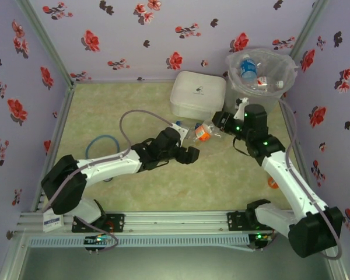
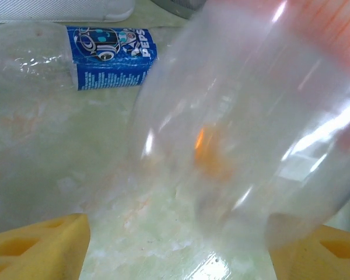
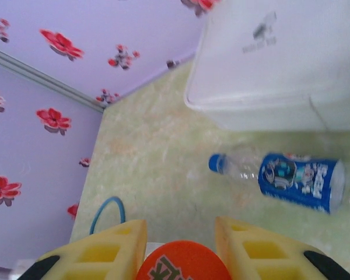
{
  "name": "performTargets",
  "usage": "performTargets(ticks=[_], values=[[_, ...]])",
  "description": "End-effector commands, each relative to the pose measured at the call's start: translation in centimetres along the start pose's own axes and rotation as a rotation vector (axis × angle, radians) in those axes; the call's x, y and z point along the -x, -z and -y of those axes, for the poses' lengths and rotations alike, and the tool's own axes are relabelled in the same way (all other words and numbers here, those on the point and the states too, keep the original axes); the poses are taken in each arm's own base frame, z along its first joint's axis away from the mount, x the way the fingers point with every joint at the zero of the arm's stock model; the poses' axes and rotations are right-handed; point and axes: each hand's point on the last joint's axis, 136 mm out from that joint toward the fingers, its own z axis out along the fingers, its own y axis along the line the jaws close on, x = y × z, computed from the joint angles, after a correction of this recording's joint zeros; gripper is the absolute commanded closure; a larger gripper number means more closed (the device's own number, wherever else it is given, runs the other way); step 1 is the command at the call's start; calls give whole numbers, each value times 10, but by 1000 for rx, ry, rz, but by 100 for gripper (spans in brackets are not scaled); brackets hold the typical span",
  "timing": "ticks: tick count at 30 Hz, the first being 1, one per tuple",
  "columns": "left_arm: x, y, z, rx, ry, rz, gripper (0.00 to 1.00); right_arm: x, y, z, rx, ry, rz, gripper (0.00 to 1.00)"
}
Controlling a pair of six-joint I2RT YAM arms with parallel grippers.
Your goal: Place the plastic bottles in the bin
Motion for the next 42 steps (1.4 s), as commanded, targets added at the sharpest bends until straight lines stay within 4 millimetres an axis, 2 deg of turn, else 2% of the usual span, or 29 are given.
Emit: performTargets(ticks=[1, 3, 5, 7, 10, 15, 18, 20, 23, 26, 30, 34, 38, 42], values=[[14, 14, -2, -7, 44, 87, 21, 9, 14, 3, -74, 81, 19, 85], [15, 18, -3, -15, 59, 107, 21, 13, 14, 2, -75, 87, 28, 90], [15, 23, -6, -9, 67, 114, 18, 21, 18, 0, -95, 114, 46, 92], [14, 29, -12, 13, 72, 112, 13, 44, 31, -5, -144, 177, 101, 92], [8, 37, -22, 54, 71, 111, 8, 95, 67, -17, -257, 309, 244, 95], [-7, 41, -37, 92, 102, 96, 7, 189, 133, -28, -472, 431, 564, 100], [-14, 41, -40, 101, 118, 76, 7, 240, 148, -22, -572, 454, 697, 100], [-18, 43, -42, 104, 125, 70, 7, 266, 143, -16, -634, 487, 721, 100], [-22, 47, -46, 110, 131, 73, 7, 299, 118, -3, -727, 592, 766, 100], [-23, 52, -46, 107, 137, 80, 7, 321, 82, 13, -784, 716, 785, 100], [-23, 58, -46, 112, 132, 76, 6, 339, 37, 48, -855, 743, 707, 100], [-24, 60, -49, 122, 139, 81, 6, 331, -8, 95, -903, 727, 564, 100], [-25, 59, -50, 125, 143, 80, 6, 315, -29, 132, -879, 623, 422, 100], [-28, 57, -51, 133, 139, 69, 6, 296, -40, 164, -867, 526, 263, 100]])
